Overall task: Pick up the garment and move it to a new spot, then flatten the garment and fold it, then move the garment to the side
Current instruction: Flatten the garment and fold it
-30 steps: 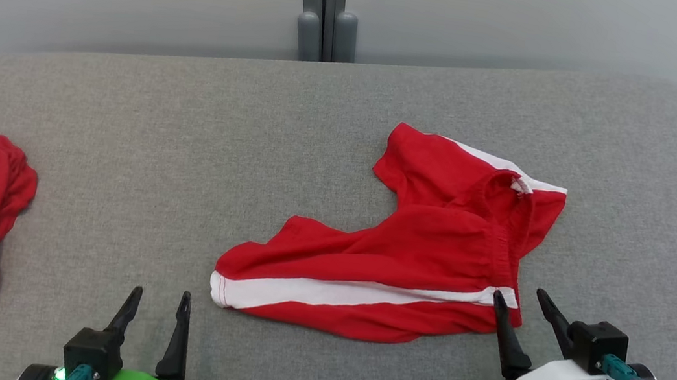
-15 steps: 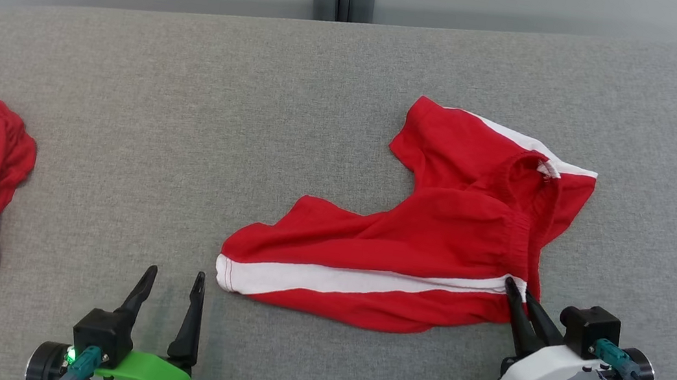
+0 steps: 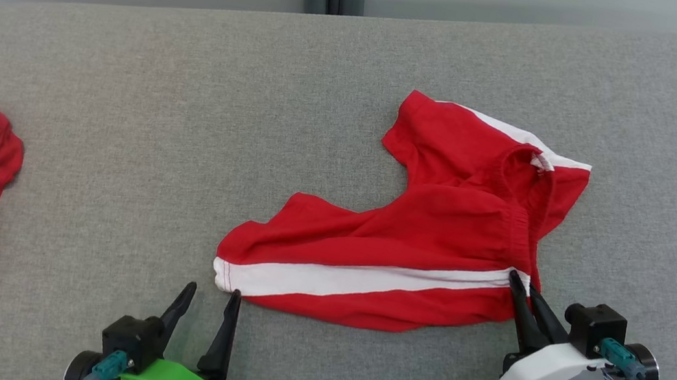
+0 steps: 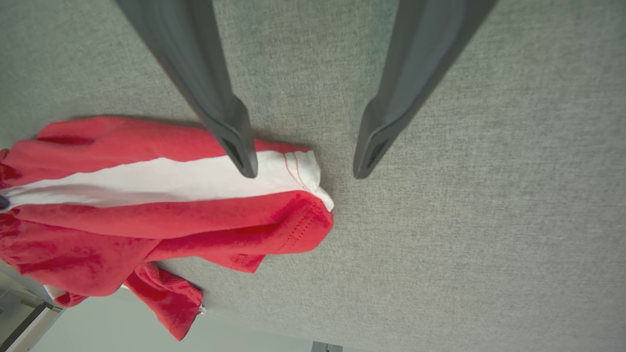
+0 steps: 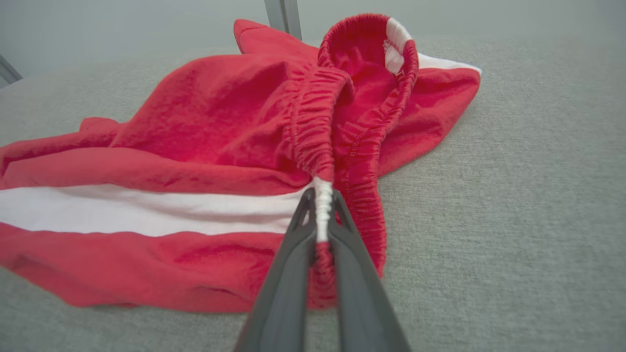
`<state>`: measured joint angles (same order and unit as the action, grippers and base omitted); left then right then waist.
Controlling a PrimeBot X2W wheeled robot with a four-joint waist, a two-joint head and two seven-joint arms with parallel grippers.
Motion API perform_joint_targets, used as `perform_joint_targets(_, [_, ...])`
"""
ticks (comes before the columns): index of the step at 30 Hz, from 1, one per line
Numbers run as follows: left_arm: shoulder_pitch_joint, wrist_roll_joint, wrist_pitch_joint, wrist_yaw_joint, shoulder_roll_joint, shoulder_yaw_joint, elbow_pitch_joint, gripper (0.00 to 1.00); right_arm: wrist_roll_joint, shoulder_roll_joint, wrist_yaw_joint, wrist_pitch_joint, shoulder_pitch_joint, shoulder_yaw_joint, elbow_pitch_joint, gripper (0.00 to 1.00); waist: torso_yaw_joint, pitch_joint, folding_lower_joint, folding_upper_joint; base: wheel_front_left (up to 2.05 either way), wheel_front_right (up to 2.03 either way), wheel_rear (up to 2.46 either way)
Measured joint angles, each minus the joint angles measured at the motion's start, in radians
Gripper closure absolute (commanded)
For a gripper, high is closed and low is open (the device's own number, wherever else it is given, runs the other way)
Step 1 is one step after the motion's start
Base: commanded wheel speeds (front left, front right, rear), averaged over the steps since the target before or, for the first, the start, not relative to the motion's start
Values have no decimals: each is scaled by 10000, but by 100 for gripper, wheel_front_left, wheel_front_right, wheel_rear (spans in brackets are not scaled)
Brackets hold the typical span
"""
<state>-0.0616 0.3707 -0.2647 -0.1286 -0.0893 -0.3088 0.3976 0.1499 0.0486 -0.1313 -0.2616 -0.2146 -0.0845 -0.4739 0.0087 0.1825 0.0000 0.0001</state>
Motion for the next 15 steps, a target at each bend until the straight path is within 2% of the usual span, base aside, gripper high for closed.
perform_joint_targets(7, [-543,888,0,0,-309,-625,251,0,-19,0,0,0,-43,-140,111,100,-117,273,0,0,0,0,0])
perform_joint_targets(15, [-953,1544,0,-2,-537,-786,583,0,-29,0,0,0,-181,-245,180,100,-289,562,0,0,0,0,0])
